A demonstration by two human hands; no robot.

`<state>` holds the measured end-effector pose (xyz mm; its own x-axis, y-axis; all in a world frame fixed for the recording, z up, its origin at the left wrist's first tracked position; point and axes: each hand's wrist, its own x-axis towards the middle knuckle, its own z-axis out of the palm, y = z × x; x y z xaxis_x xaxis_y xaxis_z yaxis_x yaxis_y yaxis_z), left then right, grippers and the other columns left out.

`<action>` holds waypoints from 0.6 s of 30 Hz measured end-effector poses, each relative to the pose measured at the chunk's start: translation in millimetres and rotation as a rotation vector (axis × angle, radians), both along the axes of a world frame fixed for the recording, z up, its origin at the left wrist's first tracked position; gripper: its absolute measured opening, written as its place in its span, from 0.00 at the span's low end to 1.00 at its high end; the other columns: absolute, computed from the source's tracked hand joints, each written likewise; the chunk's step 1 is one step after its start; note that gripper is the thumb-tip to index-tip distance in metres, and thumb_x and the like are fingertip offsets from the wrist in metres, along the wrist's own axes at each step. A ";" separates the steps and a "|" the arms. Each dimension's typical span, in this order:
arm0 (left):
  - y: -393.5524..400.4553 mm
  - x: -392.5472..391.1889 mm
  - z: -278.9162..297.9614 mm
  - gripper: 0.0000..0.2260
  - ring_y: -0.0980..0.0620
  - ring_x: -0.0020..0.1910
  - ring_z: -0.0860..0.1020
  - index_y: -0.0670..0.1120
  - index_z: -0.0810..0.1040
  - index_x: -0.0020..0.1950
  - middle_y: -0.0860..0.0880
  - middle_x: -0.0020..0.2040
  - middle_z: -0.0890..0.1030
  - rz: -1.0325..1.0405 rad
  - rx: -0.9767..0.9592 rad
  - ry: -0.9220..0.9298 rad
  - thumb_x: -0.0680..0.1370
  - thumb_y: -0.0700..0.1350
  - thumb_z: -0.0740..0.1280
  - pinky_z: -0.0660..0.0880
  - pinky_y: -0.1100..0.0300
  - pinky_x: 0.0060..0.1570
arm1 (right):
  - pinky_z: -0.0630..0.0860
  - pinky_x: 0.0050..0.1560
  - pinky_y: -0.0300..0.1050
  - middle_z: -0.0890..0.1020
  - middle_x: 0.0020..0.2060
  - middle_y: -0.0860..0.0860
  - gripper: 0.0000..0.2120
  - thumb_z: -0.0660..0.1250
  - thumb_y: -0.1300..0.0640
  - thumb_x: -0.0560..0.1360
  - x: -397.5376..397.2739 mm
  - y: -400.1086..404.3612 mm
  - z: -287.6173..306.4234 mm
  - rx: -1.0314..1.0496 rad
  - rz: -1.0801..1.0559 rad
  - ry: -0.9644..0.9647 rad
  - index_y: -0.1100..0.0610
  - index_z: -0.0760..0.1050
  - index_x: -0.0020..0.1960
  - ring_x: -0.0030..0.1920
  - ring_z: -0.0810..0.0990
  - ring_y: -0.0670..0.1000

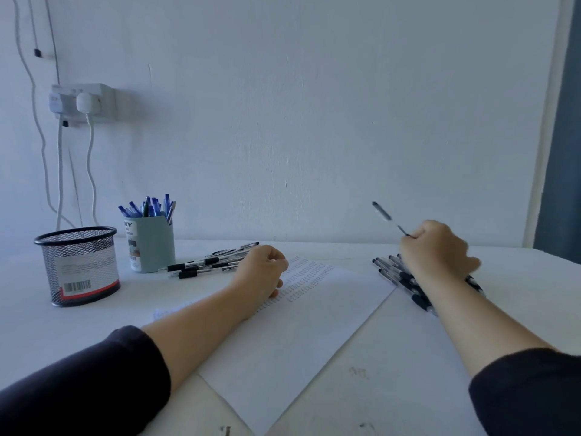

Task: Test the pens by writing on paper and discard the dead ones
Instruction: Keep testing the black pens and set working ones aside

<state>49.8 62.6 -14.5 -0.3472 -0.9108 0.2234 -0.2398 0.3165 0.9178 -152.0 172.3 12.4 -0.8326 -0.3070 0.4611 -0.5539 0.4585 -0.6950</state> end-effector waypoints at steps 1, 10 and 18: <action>-0.5 0.1 -0.3 0.03 0.51 0.34 0.75 0.43 0.75 0.45 0.48 0.40 0.74 -0.002 -0.012 -0.014 0.79 0.39 0.62 0.72 0.60 0.30 | 0.61 0.58 0.53 0.77 0.44 0.57 0.05 0.60 0.62 0.72 -6.0 3.9 -1.4 0.035 -0.057 -0.045 0.58 0.74 0.45 0.57 0.70 0.61; -3.9 1.1 -2.5 0.06 0.52 0.34 0.76 0.43 0.77 0.43 0.47 0.39 0.76 -0.009 -0.030 -0.053 0.78 0.37 0.62 0.74 0.60 0.33 | 0.58 0.61 0.54 0.71 0.38 0.56 0.07 0.63 0.55 0.74 -19.7 15.2 -10.4 0.159 -0.168 -0.198 0.59 0.73 0.43 0.60 0.67 0.60; -3.5 1.3 -2.9 0.06 0.52 0.33 0.76 0.43 0.77 0.43 0.47 0.39 0.76 -0.012 -0.035 -0.059 0.78 0.38 0.62 0.73 0.60 0.34 | 0.59 0.60 0.53 0.71 0.51 0.57 0.10 0.62 0.52 0.74 -8.6 11.5 -10.9 0.300 -0.186 -0.111 0.58 0.67 0.40 0.60 0.65 0.60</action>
